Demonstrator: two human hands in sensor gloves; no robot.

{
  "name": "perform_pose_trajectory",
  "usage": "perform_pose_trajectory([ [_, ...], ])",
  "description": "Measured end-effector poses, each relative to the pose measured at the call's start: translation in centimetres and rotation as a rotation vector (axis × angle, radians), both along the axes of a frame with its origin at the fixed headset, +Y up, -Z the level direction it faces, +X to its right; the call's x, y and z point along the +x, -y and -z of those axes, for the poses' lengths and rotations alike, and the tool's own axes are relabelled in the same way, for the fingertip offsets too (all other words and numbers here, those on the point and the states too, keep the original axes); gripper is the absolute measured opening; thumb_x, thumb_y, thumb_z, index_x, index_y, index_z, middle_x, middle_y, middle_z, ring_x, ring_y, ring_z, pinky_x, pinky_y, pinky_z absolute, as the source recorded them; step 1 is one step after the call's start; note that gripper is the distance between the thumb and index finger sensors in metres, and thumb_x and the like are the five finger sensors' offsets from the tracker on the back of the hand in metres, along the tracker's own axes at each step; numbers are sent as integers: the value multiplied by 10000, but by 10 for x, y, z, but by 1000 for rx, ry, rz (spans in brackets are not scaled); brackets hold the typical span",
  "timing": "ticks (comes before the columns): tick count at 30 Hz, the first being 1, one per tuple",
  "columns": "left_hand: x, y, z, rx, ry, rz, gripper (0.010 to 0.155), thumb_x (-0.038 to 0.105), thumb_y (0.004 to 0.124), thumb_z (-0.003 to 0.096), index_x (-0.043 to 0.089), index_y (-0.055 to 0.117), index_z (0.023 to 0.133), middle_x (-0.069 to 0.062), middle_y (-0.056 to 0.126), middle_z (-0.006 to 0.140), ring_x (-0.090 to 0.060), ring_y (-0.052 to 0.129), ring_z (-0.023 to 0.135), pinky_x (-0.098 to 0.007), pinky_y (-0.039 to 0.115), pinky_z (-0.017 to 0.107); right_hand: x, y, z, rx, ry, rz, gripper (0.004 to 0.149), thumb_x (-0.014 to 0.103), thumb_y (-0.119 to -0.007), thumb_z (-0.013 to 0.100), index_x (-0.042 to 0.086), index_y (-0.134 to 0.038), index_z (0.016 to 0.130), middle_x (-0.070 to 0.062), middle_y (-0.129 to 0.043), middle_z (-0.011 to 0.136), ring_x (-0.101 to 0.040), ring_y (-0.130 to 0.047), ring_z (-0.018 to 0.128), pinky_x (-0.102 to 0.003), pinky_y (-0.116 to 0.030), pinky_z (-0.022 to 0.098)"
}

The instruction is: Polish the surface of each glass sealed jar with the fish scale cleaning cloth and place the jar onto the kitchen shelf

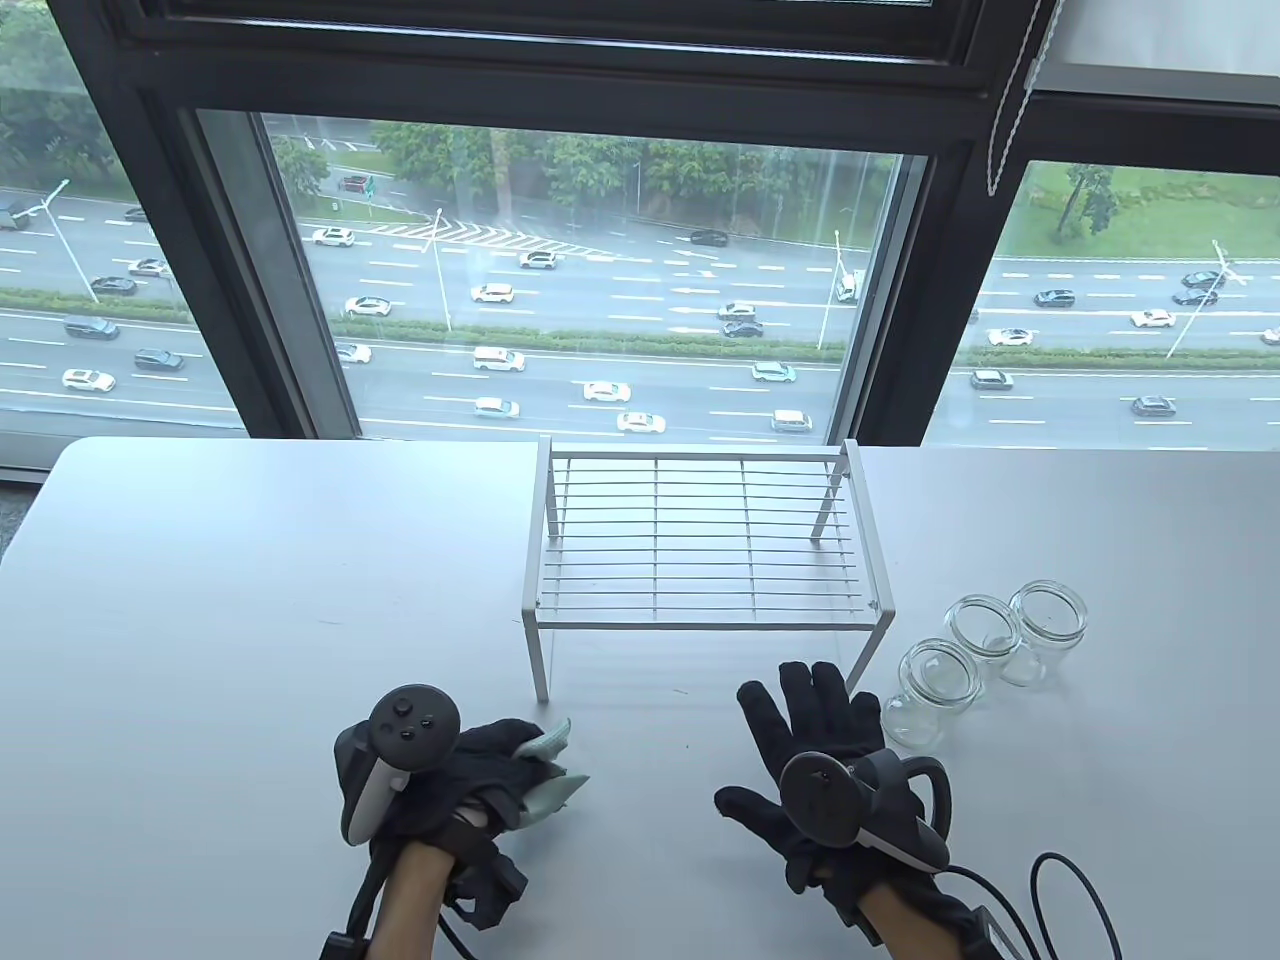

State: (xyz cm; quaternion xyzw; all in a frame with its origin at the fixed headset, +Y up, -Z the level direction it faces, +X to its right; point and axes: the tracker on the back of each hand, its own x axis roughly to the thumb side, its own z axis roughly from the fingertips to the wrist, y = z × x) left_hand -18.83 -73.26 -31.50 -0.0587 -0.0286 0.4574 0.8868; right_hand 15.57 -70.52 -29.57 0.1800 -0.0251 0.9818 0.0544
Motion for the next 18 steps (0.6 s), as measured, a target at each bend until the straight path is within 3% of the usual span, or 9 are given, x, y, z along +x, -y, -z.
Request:
perform_pose_trajectory([
  [3,5,-5,-4,118,6,-156,449,335,893,437,188,867,861,-155,973,742,-392,1032,525,-381,968,307,0,-2,-2,14,-3,12,916,786,-553,372,349,-296,1135,-162,-260,1223,-451,-238,1091,-695,-298,732],
  [9,10,-5,-10,184,-92,-409,453,344,877,453,197,848,880,-153,958,770,-386,1028,556,-391,962,332,4,-9,-6,62,4,60,898,769,-575,379,343,-343,1134,-174,-329,1212,-453,-293,1089,-686,-344,735],
  [14,10,-5,-11,181,-106,-461,454,349,869,461,199,838,887,-152,953,781,-387,1023,569,-392,959,343,12,-16,-7,98,35,85,868,743,-607,387,334,-414,1127,-185,-375,1201,-463,-373,1077,-674,-412,731],
  [18,11,-10,-13,236,-123,-390,454,349,869,462,195,838,888,-149,952,784,-388,1024,576,-396,960,349,34,-27,-4,153,127,118,845,719,-635,396,324,-459,1121,-188,-386,1197,-466,-380,1073,-670,-423,730],
])
